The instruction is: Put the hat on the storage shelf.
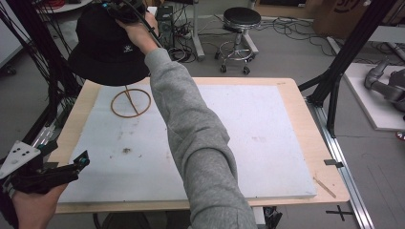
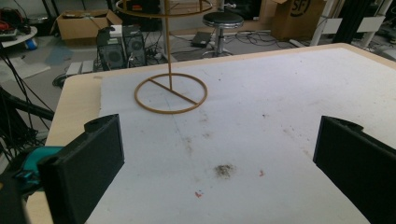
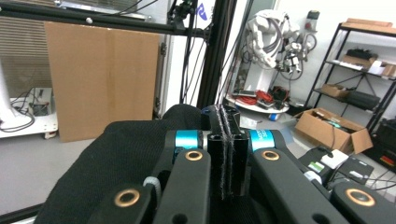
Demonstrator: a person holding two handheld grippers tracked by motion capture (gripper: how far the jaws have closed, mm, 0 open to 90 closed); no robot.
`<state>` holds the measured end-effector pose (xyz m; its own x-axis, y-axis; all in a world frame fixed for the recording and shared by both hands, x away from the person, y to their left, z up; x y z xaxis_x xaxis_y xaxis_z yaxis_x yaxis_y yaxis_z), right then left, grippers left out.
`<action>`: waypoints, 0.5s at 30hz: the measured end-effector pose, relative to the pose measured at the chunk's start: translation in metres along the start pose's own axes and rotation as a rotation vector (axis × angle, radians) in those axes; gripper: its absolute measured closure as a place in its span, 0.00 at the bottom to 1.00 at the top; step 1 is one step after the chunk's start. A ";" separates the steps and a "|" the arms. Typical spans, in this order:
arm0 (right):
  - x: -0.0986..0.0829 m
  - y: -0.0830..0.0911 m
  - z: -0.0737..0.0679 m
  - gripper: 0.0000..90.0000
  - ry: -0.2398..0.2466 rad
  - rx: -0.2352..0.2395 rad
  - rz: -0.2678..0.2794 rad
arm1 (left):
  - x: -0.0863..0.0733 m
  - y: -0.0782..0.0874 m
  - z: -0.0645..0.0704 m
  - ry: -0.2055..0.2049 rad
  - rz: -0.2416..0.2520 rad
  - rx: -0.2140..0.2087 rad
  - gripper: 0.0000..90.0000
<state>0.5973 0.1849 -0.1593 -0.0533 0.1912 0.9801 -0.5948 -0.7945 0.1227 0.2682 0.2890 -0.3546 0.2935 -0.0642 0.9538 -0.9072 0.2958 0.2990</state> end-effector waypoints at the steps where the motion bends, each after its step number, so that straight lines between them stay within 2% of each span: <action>1: -0.002 -0.002 0.000 1.00 0.000 -0.002 -0.007 | 0.000 0.001 0.000 0.001 -0.002 0.000 0.02; 15: -0.020 -0.020 0.001 1.00 -0.023 0.007 -0.033 | -0.001 0.001 0.000 -0.005 0.000 -0.003 0.02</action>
<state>0.6113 0.1967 -0.1814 -0.0151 0.2045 0.9788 -0.5902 -0.7920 0.1563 0.2665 0.2893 -0.3551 0.2922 -0.0691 0.9539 -0.9061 0.2991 0.2992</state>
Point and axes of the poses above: each handheld gripper's, and its own axes: y roughly backward along the jaws, x roughly out of its top, z roughly to its right, the point moved 8 cm from there along -y, roughly forward along the jaws
